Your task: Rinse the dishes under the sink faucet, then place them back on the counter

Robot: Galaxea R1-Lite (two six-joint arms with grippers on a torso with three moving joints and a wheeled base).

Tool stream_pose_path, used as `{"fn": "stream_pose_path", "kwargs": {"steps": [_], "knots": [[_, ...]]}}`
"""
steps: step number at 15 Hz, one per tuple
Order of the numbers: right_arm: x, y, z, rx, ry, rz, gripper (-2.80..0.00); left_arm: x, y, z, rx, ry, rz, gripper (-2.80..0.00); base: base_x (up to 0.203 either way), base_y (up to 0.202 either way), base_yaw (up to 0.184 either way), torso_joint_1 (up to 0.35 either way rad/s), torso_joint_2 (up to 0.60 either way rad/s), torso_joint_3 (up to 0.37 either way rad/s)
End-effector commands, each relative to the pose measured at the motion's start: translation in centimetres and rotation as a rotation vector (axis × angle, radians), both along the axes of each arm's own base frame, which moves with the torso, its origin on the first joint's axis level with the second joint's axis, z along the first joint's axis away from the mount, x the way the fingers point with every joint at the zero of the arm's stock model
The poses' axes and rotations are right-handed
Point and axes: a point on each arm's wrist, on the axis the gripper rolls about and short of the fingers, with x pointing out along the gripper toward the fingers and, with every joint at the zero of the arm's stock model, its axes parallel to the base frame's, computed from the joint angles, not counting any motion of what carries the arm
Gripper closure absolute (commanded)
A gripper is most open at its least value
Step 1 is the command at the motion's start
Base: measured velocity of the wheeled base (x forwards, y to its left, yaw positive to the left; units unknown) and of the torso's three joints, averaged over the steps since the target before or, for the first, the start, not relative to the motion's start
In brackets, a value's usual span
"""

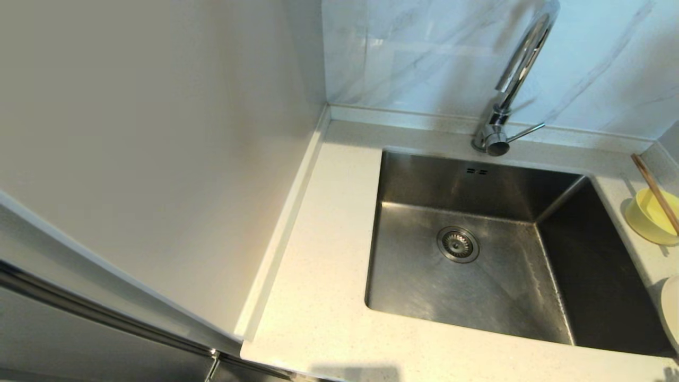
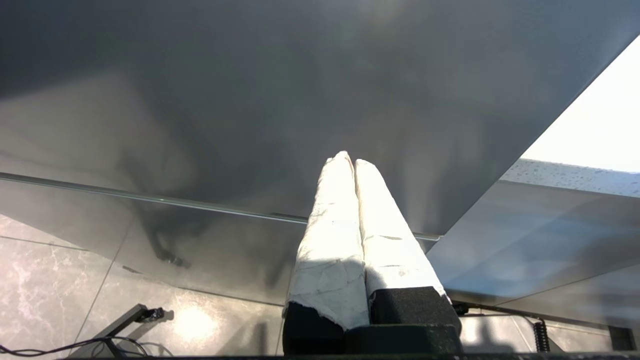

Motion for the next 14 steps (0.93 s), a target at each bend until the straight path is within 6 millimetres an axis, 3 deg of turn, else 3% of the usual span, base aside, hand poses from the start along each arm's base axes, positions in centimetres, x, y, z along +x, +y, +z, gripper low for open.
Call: {"fn": "stream_pose_path", "kwargs": {"steps": [1,4,6,11,14], "knots": [[-2.5,0.1,-2.9,-0.006,-0.097,0.036,0.00,0.0,0.0,0.0,0.000,0.000,0.000,0.00,0.000,0.000,0.000,0.000,0.00,0.000],[-3.6,0.1,-6.9,-0.027,-0.122,0.115,0.00,0.0,0.0,0.0,0.000,0.000,0.000,0.00,0.000,0.000,0.000,0.000,0.00,0.000],[-3.0,0.2,-8.8,-0.029,-0.073,0.180,0.00,0.0,0.0,0.0,0.000,0.000,0.000,0.00,0.000,0.000,0.000,0.000,0.00,0.000],[-2.3,0.7,-10.0,-0.003,-0.071,0.419,0.00,0.0,0.0,0.0,0.000,0.000,0.000,0.00,0.000,0.000,0.000,0.000,0.00,0.000],[-2.0,0.8,-10.4,0.003,-0.102,0.447,0.00,0.0,0.0,0.0,0.000,0.000,0.000,0.00,0.000,0.000,0.000,0.000,0.00,0.000]]}}
